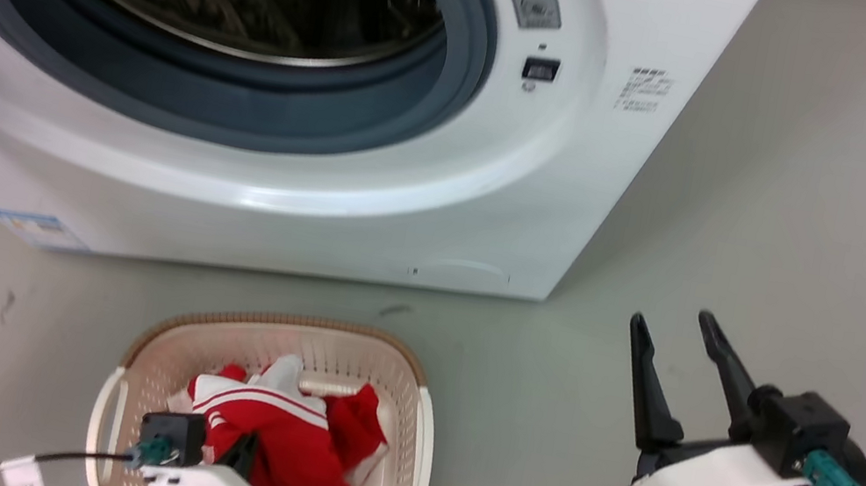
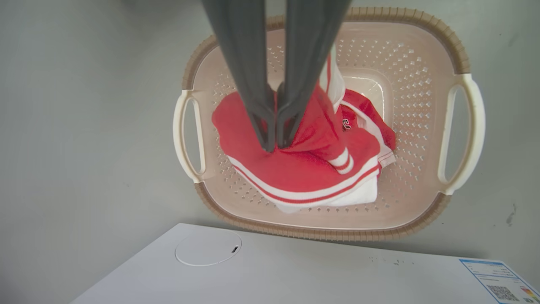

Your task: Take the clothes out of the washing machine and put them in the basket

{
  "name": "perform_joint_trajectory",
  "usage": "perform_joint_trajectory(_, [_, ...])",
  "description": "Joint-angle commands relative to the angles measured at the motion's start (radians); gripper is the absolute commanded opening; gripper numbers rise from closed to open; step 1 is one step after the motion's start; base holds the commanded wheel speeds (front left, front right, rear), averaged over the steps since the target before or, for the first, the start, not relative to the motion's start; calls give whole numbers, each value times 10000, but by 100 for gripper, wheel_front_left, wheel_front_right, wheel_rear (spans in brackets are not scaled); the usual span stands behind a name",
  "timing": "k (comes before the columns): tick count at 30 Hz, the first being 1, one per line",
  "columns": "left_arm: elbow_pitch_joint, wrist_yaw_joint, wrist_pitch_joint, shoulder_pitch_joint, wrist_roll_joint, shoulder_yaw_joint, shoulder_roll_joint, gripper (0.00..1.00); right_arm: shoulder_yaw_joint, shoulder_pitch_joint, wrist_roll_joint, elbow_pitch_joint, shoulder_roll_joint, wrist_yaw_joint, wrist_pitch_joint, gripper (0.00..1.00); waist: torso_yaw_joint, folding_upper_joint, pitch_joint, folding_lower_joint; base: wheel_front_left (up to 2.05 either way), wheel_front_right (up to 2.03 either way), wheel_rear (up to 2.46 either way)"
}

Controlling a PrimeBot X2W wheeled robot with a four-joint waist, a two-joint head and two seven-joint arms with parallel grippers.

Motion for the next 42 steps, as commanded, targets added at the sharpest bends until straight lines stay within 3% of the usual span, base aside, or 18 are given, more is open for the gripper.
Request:
perform_joint_trajectory(1, [45,-18,-8,-259,40,-18,-5,0,-3,-151,-29,-65,8,-7,-21,100,-49,-1,562,1,0,0,0])
perform_joint_trajectory(9, [2007,-120,-310,-2276,38,-276,0,0,25,-756,-106,-387,10,-7,-103,100,-387,-1,2481,1,0,0,0])
perform_joint_trajectory(21, [4405,201,-130,-4556,-225,-88,374,0,391,-1519,103,-320,12,-7,-489,100,-717,-1,4347,1,0,0,0])
perform_joint_trajectory(22, [4470,214,-98,-4609,-280,-48,406,33,417,-1573,118,-284,10,-7,-534,100,-739,-1,4396,1,0,0,0])
perform_joint_trajectory(23, [4621,225,-84,-4612,-393,18,508,100,469,-1632,195,-133,9,-7,-629,100,-763,-1,4423,1,0,0,0])
perform_joint_trajectory(27, [4720,100,-288,-4198,-718,252,454,100,413,-1619,165,278,9,-7,-724,100,-628,-1,3859,1,0,0,0])
perform_joint_trajectory(36, [4512,-271,-879,-2821,-1063,312,142,100,-73,-953,-118,1289,2,-7,-750,100,-110,-1,874,1,0,0,0])
perform_joint_trajectory(42, [2807,-253,-921,-1792,-948,705,132,100,-372,-402,-230,1321,-1,-7,-546,100,227,-1,-460,1,0,0,0])
